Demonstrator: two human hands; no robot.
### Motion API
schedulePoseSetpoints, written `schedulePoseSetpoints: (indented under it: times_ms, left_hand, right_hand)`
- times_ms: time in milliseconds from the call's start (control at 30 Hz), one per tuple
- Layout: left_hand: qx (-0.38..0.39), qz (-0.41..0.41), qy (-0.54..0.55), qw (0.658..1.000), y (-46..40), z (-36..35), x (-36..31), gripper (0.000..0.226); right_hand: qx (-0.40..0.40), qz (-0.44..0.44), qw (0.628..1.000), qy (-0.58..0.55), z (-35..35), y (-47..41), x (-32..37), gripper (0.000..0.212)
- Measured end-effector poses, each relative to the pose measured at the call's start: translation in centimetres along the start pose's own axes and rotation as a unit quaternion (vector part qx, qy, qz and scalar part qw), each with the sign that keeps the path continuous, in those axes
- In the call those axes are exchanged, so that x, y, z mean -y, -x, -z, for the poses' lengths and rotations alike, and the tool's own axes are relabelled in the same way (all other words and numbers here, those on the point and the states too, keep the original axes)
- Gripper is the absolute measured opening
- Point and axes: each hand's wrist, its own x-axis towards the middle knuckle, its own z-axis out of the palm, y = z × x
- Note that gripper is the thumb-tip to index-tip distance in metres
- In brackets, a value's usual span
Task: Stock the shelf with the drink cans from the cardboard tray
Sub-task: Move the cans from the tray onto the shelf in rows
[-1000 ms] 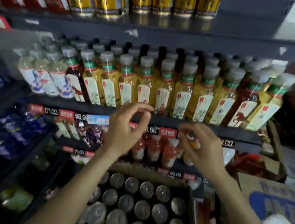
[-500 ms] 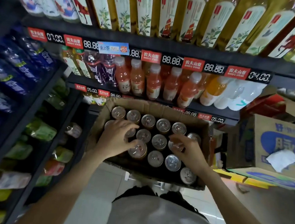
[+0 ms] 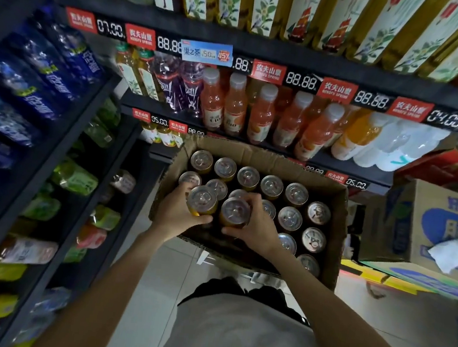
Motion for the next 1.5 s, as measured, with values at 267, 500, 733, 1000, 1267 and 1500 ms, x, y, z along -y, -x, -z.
schedulePoseSetpoints:
  times_ms: [267, 500, 733, 1000, 1267, 1500]
  left_hand:
    - [0.031, -0.014, 0.289, 0.957, -0.5, 3.9, -7.1, 0.069]
    - [0.049, -0.093, 0.333, 0.937, -1.0, 4.5, -15.8, 0.083]
    - [-0.088, -0.288, 0.169, 0.939, -1.0, 7.7, -26.7, 0.053]
    - [-0.245, -0.402, 0.086, 0.878, -0.9, 12.3, -37.7, 0.065]
    - [-0.304, -0.475, 0.043, 0.825, -0.7, 16.8, -46.5, 0.062]
    - [-0.401, -0.401, -0.018, 0.824, -6.4, 17.4, -51.7, 0.068]
  right_hand:
    - [-0.028, -0.073, 0.919, -0.388, 8.2, 0.1, 3.2, 0.06]
    - [-0.05, -0.042, 0.896, -0.44, 15.7, 0.8, 6.8, 0.046]
    - [-0.127, 0.041, 0.893, -0.43, 25.0, 1.7, 11.8, 0.039]
    - [-0.14, 0.213, 0.927, -0.273, 34.9, 4.4, 19.8, 0.09]
    - [-0.195, 0.328, 0.894, -0.237, 42.4, 4.0, 27.3, 0.045]
    - [-0.241, 0.329, 0.896, -0.175, 47.1, -1.6, 31.2, 0.05]
